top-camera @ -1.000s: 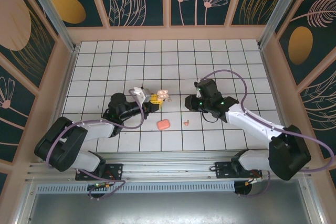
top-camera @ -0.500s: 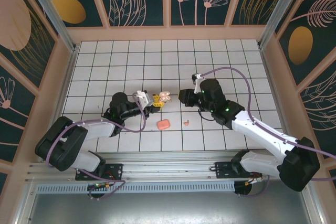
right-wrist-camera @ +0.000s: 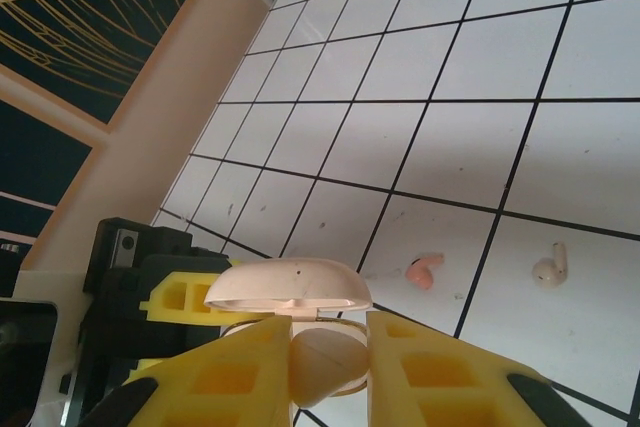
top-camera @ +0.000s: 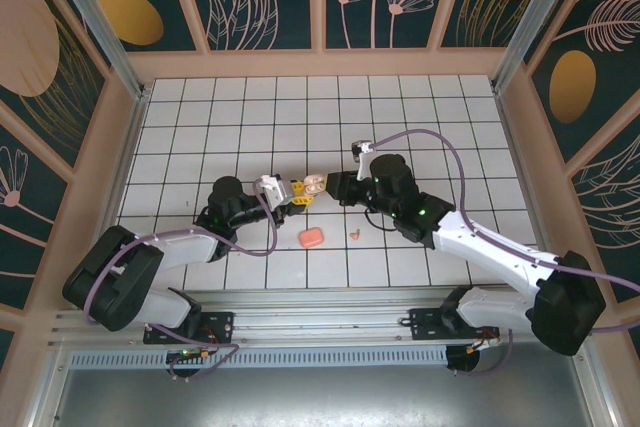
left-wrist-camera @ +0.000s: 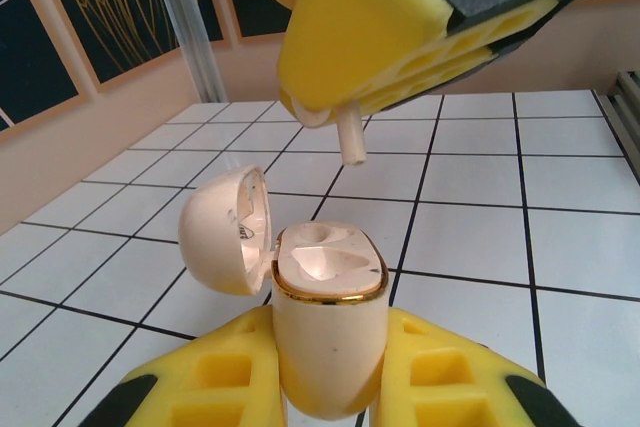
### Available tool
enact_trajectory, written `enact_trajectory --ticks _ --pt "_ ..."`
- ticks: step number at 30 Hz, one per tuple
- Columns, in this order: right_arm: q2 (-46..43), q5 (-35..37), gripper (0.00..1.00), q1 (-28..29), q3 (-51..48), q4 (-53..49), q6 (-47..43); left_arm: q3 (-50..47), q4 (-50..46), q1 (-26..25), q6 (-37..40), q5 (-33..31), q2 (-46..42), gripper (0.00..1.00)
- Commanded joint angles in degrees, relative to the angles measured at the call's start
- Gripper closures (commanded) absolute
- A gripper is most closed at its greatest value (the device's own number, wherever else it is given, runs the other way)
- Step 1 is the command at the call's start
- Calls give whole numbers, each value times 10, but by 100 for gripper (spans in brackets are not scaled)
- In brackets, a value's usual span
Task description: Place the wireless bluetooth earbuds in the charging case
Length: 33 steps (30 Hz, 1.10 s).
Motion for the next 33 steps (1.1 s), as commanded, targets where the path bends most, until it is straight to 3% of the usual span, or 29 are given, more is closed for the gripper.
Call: enact_trajectory --ticks 1,20,33 --pt "5 24 78 7 -5 34 16 10 14 -4 9 4 -13 88" --pt "23 19 78 12 -12 49 23 12 26 -5 -5 6 -20 88" --pt "31 64 78 23 -5 28 18 16 30 -5 -9 8 -26 88"
